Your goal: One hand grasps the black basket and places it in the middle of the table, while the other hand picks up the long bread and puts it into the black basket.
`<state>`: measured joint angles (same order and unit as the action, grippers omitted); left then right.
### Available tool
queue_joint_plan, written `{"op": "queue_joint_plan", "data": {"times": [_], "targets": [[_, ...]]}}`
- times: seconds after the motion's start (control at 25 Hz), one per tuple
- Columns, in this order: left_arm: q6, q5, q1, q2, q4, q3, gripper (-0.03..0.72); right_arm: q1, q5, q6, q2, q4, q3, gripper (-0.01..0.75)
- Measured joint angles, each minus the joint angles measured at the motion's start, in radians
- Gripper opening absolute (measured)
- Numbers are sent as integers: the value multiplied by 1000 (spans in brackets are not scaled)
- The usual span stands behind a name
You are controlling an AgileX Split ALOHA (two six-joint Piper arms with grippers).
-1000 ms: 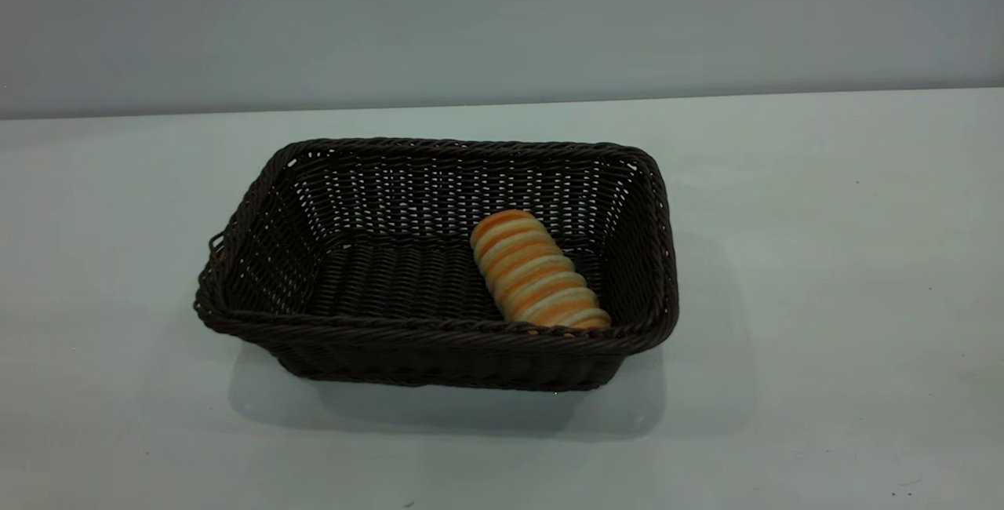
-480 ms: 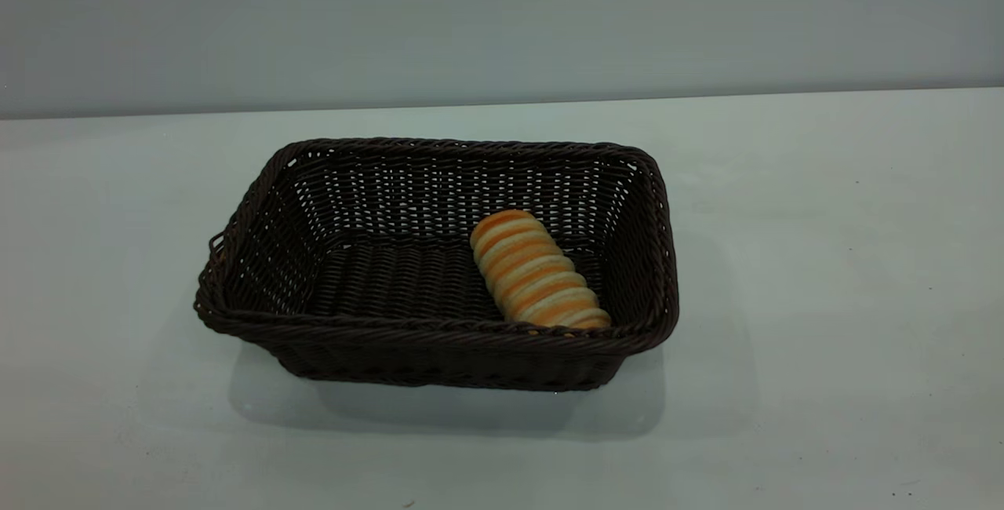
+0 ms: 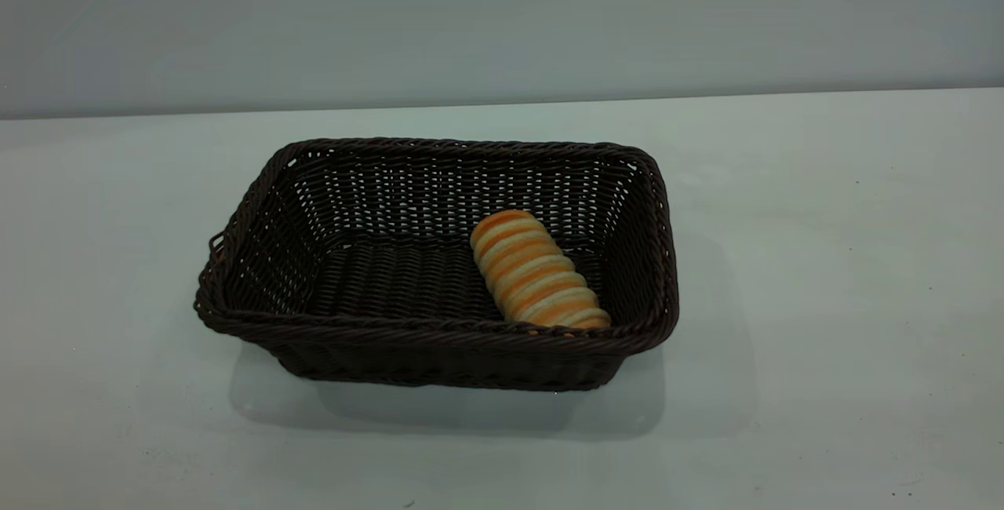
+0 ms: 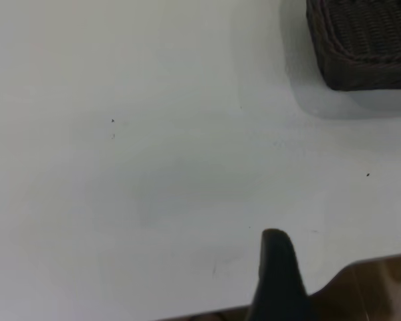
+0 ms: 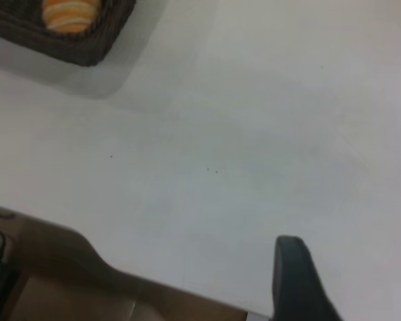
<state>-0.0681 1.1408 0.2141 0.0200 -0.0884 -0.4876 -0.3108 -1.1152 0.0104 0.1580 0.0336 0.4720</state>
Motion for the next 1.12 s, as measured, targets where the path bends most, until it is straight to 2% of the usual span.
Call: {"op": "queue_joint_plan", "data": {"times": [0.36, 1.04, 1.12], "targets": [[81, -3, 0, 0, 109, 0, 568, 0, 0, 0, 0, 0, 0, 380], [90, -4, 0, 0, 115, 0, 568, 0, 0, 0, 0, 0, 0, 380], [90, -4, -17, -1, 115, 0, 568, 11, 0, 0, -1, 0, 0, 380]]}}
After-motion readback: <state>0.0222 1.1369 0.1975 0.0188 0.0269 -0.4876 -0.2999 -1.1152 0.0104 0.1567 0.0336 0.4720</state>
